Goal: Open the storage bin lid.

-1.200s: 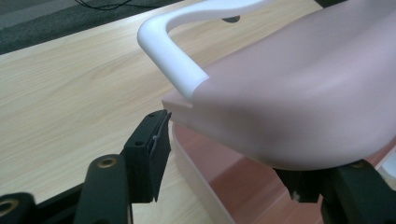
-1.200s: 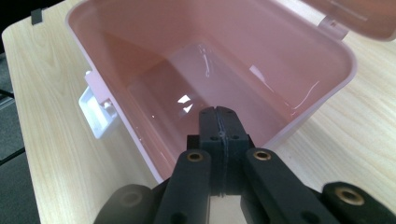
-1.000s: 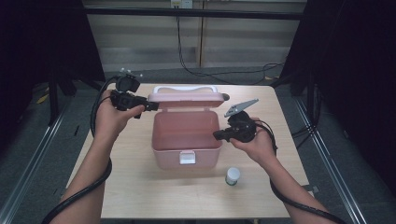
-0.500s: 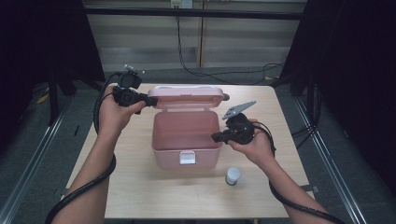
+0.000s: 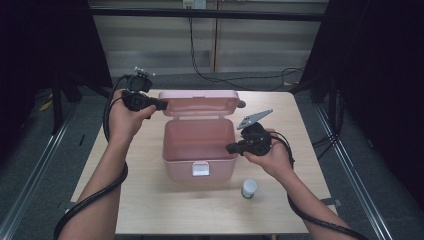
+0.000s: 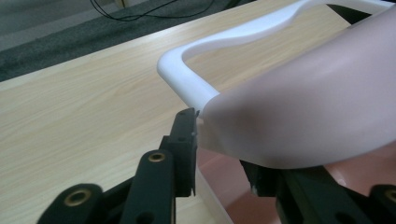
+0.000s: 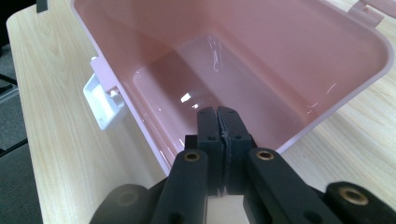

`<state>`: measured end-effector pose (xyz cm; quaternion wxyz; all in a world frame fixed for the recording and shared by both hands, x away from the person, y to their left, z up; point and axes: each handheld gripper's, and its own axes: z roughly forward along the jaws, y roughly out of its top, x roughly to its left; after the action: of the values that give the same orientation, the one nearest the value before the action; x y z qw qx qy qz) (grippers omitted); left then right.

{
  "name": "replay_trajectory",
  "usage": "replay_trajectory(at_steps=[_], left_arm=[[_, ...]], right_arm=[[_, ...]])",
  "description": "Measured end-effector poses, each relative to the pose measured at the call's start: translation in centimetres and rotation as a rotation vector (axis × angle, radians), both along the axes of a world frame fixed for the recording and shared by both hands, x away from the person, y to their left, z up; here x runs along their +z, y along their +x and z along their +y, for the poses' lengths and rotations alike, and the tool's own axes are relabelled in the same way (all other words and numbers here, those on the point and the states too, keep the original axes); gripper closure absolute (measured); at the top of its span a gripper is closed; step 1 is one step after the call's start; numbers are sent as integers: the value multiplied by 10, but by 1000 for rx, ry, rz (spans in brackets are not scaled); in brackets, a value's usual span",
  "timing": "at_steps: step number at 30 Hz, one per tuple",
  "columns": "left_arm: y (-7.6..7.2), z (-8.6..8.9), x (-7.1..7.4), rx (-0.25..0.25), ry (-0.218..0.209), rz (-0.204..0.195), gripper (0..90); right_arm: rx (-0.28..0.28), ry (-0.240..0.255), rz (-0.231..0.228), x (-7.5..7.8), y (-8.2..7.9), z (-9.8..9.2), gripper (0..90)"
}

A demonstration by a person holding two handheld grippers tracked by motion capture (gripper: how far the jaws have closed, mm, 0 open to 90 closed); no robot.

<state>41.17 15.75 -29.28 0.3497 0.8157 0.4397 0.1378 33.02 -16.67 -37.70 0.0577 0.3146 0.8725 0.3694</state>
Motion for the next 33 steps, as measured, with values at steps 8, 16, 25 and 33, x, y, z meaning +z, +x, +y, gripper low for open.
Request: replay_trajectory(at_steps=[8,16,25,33], left_arm=[[5,-5,3,24,21,0,747],[8,-8,6,56,30,10,765],[13,-10,9,62,54,25,787],[14,-12,13,75,79,46,806]], right_arm=[[9,2,-2,0,0,-2,881],[18,1,10,-3,-1,-1,888],[32,-6,11,-8,0,0,898],[52,-12,9,-11,0,2,900]])
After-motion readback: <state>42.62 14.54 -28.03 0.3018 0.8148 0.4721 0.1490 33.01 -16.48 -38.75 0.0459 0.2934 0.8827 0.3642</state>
